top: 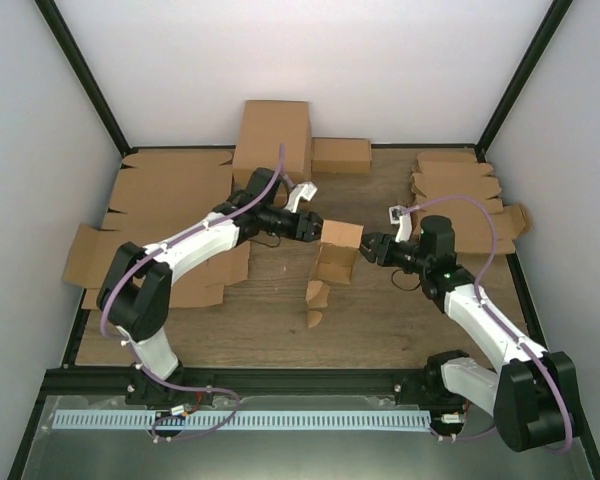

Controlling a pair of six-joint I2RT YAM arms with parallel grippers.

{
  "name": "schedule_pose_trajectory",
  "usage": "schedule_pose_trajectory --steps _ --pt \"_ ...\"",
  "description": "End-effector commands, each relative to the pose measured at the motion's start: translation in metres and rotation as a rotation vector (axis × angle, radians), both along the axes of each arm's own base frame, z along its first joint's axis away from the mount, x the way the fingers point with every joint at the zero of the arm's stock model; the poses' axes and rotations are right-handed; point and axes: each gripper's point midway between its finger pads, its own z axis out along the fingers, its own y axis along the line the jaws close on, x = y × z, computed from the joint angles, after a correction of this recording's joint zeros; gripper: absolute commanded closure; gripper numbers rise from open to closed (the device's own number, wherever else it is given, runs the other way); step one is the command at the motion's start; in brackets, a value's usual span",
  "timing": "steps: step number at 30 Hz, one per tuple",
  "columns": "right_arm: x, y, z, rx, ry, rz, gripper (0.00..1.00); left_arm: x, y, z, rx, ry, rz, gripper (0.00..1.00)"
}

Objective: Fold the paper box

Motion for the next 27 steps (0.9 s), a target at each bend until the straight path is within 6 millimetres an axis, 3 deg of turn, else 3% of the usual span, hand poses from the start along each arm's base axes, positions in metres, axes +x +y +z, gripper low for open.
schedule_pose_trajectory --steps 1,12,15,27 --pt "0.0 -0.004 -0.009 -0.006 0.031 -0.018 0.52 -0.007 0.009 0.019 0.012 -0.071 -0.003 0.44" --pt "0.003 -0.012 -0.007 -0.052 0.006 -0.055 0.49 -0.016 0.044 0.021 0.143 -0.108 0.105 0.32" --pt "0.004 -0.015 -0.001 -0.07 -0.01 -0.071 0.47 -0.02 0.052 0.033 0.155 -0.122 0.137 0.3" --pt "-0.001 -0.021 0.022 -0.102 -0.056 -0.094 0.44 -0.06 0.046 0.055 0.254 -0.203 0.149 0.23"
